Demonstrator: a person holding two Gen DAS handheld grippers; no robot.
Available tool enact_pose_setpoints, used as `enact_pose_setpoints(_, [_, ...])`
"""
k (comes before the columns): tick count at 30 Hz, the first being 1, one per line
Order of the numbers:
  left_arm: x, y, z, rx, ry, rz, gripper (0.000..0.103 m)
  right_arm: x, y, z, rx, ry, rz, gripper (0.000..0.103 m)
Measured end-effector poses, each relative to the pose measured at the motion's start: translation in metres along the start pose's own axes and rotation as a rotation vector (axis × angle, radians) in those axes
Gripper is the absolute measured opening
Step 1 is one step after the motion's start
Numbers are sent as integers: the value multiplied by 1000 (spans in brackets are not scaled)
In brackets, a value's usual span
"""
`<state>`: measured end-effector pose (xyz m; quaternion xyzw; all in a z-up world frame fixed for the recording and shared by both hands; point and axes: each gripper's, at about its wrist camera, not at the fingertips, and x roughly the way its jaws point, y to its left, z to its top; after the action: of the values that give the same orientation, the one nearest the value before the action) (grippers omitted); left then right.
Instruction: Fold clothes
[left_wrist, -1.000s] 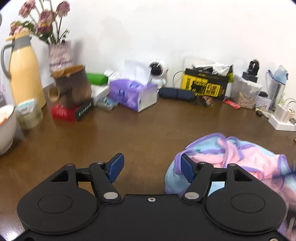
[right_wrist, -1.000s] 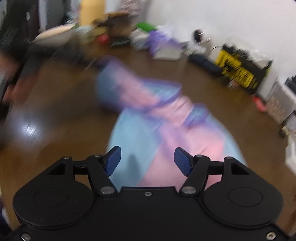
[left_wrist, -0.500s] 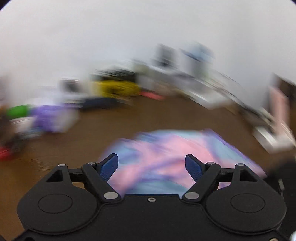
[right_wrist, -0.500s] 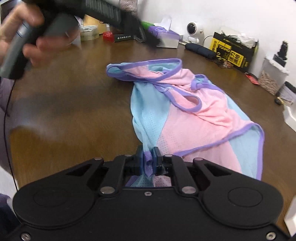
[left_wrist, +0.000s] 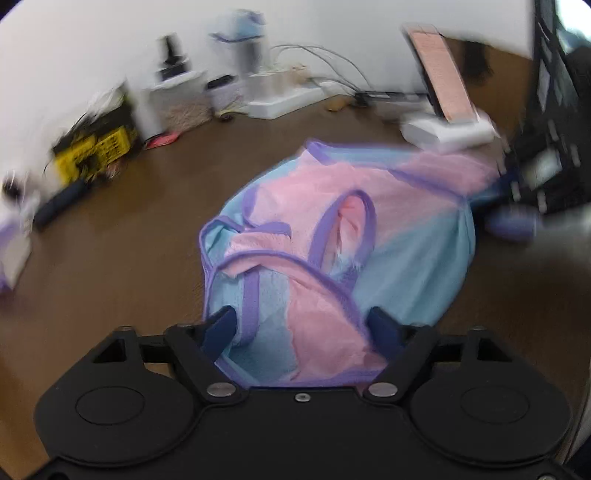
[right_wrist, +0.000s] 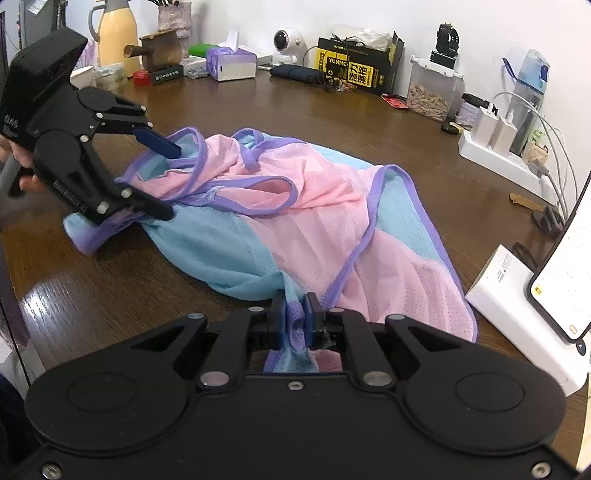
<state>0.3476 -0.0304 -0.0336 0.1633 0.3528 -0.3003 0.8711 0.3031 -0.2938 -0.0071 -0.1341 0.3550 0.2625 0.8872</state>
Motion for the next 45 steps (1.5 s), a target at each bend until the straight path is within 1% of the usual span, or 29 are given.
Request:
enact_pose_setpoints(1, [0,2,2,-34,5,1,16,1,0,0,-4,3,-4,12])
enact_pose_setpoints(4, [-12,7,-4,-148,-18,85,9,6,-8,0,-4,0,-42,12])
enact_pose_setpoints(7, [-30,5,-23,-276,-43,153,8,15,-16,7,-11,3,-121,12])
enact_pose_setpoints(8, [-41,0,-37,-380,-75,179,8,21,-20,11,-17,4,-148,12])
enact_pose_setpoints(10, [-53,-9,-49,-493,-110,192,8,32,-26,22,-42,5,-170,12])
enact_pose_setpoints(12, [-62,-35,-63,-651,-150,175,8,56,-33,43,-98,10,-191,12])
enact_pose_setpoints(15, [-66,-55,-67,-672,-158,134,8,89,-41,78,-144,24,-201,12])
enact_pose_setpoints(18, [-54,-76,-55,-623,-188,156,8,126,-40,115,-208,18,-174,12])
enact_pose_setpoints(20, [-44,-82,-43,-608,-199,176,10,144,-36,132,-243,4,-157,15])
enact_pose_setpoints(21, [-46,-81,-41,-615,-197,173,14,151,-34,140,-248,14,-160,19])
enact_pose_setpoints(22, [-47,-79,-40,-622,-195,170,26,152,-34,143,-248,21,-165,28])
enact_pose_setpoints(23, [-54,-77,-39,-617,-208,156,36,150,-34,145,-247,27,-167,33])
enact_pose_setpoints(24, [-62,-75,-39,-610,-222,140,62,143,-36,145,-246,31,-166,41])
enact_pose_setpoints(25, [-76,-71,-42,-581,-264,131,83,134,-39,144,-243,29,-162,48])
enact_pose_setpoints(26, [-96,-66,-45,-507,-329,156,87,119,-42,138,-234,18,-158,54])
enact_pose_setpoints(27, [-101,-66,-45,-483,-342,165,88,99,-46,128,-214,-2,-165,69])
enact_pose_setpoints(28, [-109,-65,-44,-388,-359,205,88,79,-46,116,-186,-28,-179,75])
enact_pose_setpoints(30, [-108,-64,-39,-183,-334,279,88,52,-39,96,-147,-69,-168,75])
enact_pose_setpoints(31, [-107,-64,-36,-81,-319,315,88,38,-31,83,-144,-79,-121,75])
enact_pose_setpoints(32, [-100,-60,-33,6,-285,304,88,24,-23,70,-141,-90,-74,75])
enact_pose_setpoints(35, [-79,-56,-29,103,-201,199,88,-6,6,36,-125,-117,110,75])
enact_pose_setpoints(36, [-72,-55,-28,126,-178,163,85,-9,13,30,-118,-119,156,74])
enact_pose_setpoints(37, [-64,-55,-27,149,-156,128,77,-11,21,23,-116,-117,192,74])
enact_pose_setpoints(38, [-58,-53,-26,146,-136,124,72,-10,32,15,-123,-107,208,74])
enact_pose_setpoints(41, [-43,-44,-24,111,-81,120,46,-2,51,4,-139,-102,216,68])
enact_pose_setpoints(42, [-40,-40,-24,83,-64,117,25,3,51,5,-122,-95,226,63])
enact_pose_setpoints(43, [-37,-36,-23,56,-48,115,13,8,50,7,-105,-85,229,56])
enact_pose_setpoints(44, [-38,-35,-25,34,-50,144,11,13,50,8,-90,-75,225,51])
enact_pose_setpoints(45, [-43,-37,-30,33,-74,198,8,17,50,8,-83,-65,207,42])
